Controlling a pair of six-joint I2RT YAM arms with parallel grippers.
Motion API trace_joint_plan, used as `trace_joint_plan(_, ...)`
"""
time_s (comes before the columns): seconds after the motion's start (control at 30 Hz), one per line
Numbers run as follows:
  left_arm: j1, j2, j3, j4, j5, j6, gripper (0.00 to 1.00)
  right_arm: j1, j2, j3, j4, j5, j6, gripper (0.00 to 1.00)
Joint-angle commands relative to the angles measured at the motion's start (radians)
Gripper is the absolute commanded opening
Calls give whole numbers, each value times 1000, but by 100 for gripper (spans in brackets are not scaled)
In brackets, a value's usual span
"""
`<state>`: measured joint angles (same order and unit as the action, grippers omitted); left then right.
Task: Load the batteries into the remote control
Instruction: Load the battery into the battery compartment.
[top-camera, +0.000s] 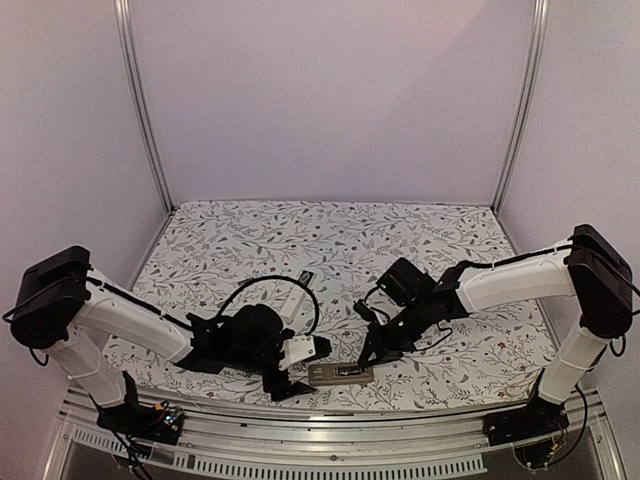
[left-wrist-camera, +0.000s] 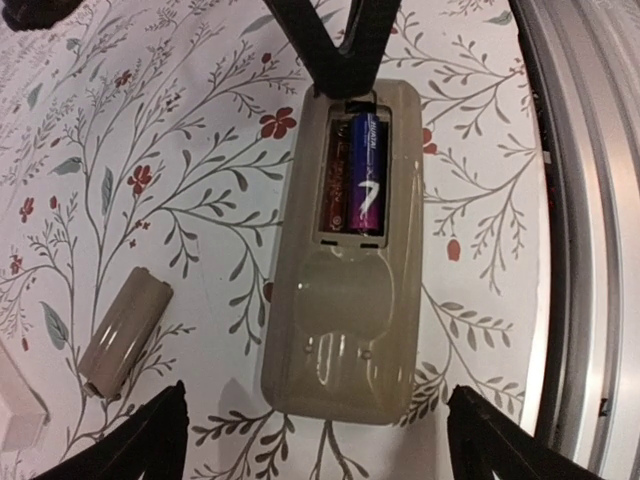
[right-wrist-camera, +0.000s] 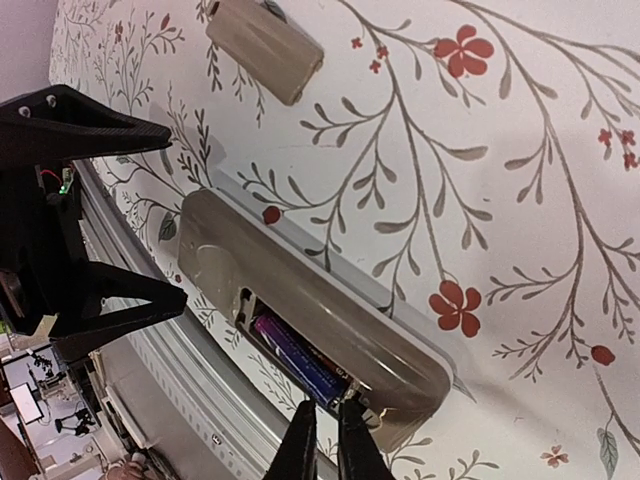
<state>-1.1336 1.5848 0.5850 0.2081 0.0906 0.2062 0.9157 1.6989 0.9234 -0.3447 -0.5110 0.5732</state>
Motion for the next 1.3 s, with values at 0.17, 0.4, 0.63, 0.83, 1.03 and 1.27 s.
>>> trace_joint_plan(0.17,4,69,28,36,34,-1,80,17,26,43,-35,20,8,7)
trace_joint_plan(0.4,2,73,29,47,69,-9,71,28,41,47,-46,30,2,9)
trace_joint_plan(0.63,2,90,39,47,81,-19,67,37,56,47,-64,50,-10,8)
trace_joint_plan(0.83,1,110,58,37,83,-38,54,44,54,43,-59,41,-3,3)
trace_joint_plan(1.03,-3,129,70,35,92,-58,47,54,55,37,-55,31,6,3)
trace_joint_plan(1.27,-6,145,79,25,79,-82,41,87,84,17,-38,33,37,2)
